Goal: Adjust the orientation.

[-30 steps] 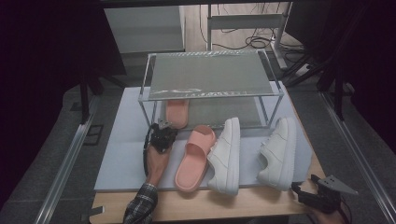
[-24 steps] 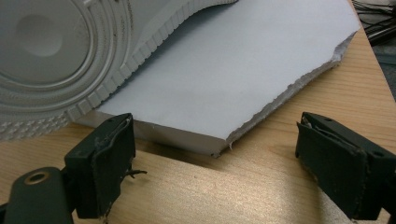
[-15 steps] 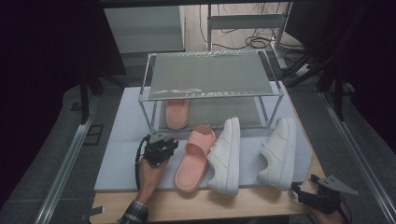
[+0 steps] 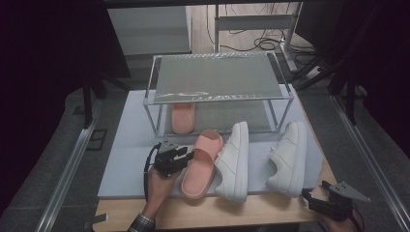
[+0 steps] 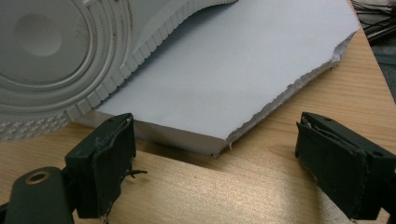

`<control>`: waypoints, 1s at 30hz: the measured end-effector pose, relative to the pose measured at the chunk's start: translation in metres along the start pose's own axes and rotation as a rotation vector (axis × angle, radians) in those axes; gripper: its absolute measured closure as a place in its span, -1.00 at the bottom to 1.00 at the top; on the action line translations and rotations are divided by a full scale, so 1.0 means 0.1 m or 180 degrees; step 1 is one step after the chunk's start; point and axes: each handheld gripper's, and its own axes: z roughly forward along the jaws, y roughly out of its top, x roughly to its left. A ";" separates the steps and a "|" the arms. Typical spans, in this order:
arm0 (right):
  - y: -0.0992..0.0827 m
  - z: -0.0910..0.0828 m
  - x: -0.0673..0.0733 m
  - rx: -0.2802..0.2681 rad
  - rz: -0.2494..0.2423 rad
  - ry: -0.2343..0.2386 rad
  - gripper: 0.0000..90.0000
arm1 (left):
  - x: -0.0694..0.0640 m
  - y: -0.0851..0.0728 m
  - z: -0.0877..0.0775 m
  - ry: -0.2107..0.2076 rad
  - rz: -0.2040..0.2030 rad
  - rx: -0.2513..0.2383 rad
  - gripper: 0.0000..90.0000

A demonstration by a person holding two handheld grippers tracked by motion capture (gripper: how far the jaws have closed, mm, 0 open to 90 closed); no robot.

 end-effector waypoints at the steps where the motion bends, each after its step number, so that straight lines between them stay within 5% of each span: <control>1: 0.00 0.00 0.00 0.0004 -0.0002 0.0002 -0.73 | -0.01 0.01 0.02 0.0017 0.0008 0.0017 0.37; 10: 0.00 0.00 0.00 0.0003 0.0001 0.0005 -0.73 | -0.07 0.07 0.20 0.0093 -0.0047 0.0148 0.46; 16: 0.00 0.00 0.00 0.0004 0.0000 0.0004 -0.73 | -0.02 0.09 0.19 0.0051 -0.0206 0.0150 0.62; 30: 0.00 0.00 0.00 0.0003 0.0000 0.0004 -0.73 | 0.02 0.17 0.11 0.0180 -0.0147 0.0190 0.74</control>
